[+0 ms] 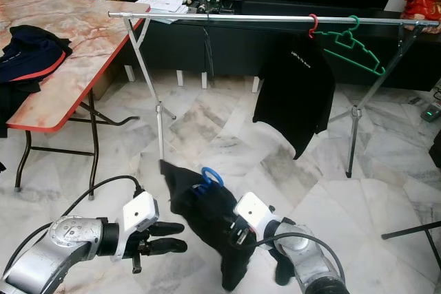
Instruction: Hang hanger
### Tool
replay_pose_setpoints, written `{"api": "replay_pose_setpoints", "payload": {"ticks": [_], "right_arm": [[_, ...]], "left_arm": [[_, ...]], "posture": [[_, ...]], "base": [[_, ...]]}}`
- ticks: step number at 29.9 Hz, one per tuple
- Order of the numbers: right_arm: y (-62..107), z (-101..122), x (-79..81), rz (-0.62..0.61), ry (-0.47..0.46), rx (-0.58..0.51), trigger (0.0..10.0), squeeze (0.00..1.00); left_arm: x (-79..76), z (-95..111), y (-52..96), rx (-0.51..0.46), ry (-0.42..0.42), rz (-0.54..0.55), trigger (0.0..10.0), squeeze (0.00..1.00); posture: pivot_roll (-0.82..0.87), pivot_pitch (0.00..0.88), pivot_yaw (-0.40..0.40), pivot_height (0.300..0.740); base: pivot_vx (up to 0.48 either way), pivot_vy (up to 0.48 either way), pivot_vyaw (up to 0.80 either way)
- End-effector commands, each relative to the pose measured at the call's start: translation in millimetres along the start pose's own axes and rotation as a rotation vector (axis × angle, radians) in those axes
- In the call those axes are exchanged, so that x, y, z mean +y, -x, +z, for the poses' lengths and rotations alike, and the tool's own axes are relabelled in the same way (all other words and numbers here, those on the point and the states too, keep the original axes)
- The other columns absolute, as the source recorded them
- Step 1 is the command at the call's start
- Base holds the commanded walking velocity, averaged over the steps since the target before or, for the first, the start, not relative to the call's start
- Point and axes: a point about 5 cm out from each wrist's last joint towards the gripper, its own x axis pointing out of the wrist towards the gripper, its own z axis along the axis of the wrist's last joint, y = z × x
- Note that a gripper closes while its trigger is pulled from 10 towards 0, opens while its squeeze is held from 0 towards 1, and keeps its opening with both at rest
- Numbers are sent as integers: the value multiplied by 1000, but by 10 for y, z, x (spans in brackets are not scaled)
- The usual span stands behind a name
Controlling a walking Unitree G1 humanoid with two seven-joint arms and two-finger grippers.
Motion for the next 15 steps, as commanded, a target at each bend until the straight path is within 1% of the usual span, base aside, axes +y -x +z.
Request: {"api": "replay_pose_setpoints", "payload": {"ticks": [1, 3, 4, 6, 7, 9, 12, 15], "right_arm": [[60, 17, 10, 74, 65, -13, 0, 0], [82, -4, 15, 93, 76, -6, 0, 0], [158, -90, 16, 134, 119, 37, 0, 0], [205, -143, 5, 145, 140, 65, 0, 0], [241, -170, -2, 155, 152, 71, 0, 0], [273, -183, -6, 172, 166, 70, 0, 0], [305, -183, 2, 204, 189, 64, 0, 0], [311, -182, 8, 216, 194, 61, 0, 0]], "left_arm": [[22, -5, 76, 14, -23, 5, 10000, 1000], [34, -8, 92, 19, -29, 10, 10000, 1000], [81, -10, 146, 32, -45, 27, 10000, 1000], [127, 1, 206, 34, -54, 44, 10000, 1000], [203, 22, 264, 29, -66, 87, 10000, 1000], [285, 40, 308, 22, -71, 135, 10000, 1000], [371, 35, 354, 32, -79, 170, 10000, 1000], [383, 27, 361, 39, -82, 170, 10000, 1000]], "posture": [[62, 126, -16, 740], [61, 127, -16, 740], [59, 127, -16, 740], [59, 127, -16, 740], [59, 127, -16, 740], [60, 126, -15, 740], [59, 125, -13, 740], [59, 125, -13, 740]], "base": [[0, 0, 0], [0, 0, 0], [0, 0, 0], [0, 0, 0], [0, 0, 0], [0, 0, 0], [0, 0, 0], [0, 0, 0]]}}
